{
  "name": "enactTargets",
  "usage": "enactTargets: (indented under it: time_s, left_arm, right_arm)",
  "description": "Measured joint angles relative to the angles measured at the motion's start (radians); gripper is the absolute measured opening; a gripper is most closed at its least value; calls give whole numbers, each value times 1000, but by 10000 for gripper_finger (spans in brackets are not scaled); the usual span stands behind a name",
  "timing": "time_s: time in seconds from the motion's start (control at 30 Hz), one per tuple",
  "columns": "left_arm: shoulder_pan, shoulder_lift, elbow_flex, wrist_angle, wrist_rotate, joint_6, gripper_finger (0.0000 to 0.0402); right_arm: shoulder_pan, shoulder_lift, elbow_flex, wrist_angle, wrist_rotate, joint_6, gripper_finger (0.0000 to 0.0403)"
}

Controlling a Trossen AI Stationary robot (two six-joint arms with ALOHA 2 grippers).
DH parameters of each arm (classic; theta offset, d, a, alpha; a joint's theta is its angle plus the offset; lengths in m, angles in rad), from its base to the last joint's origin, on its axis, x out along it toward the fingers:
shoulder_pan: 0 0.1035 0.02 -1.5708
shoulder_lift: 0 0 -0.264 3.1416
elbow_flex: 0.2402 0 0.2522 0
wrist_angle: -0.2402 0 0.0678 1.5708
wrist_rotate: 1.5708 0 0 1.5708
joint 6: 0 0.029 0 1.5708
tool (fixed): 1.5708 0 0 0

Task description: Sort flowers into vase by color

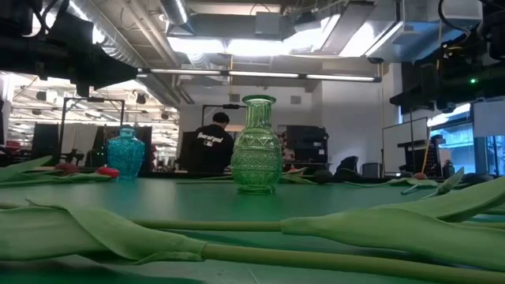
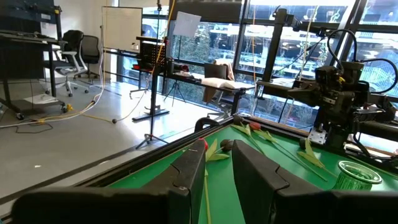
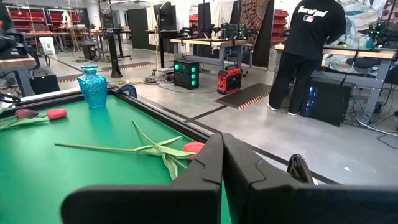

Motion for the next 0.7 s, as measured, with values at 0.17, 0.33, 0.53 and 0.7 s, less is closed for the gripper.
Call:
enactTargets:
  time_s: [0.17, 0.33, 0.53, 0.7]
  left_arm:
    - [0, 0, 0, 0, 0, 0, 79]
    - [0, 0, 0, 0, 0, 0, 79]
    - [0, 0, 0, 0, 0, 0, 79]
    - [0, 0, 0, 0, 0, 0, 79]
  right_arm:
    - [0, 0, -1, 30, 92, -231, 3]
    - [0, 0, -2, 38, 94, -253, 3]
    - [0, 0, -2, 44, 57, -172, 3]
    - [1, 0, -4, 48, -106, 317, 3]
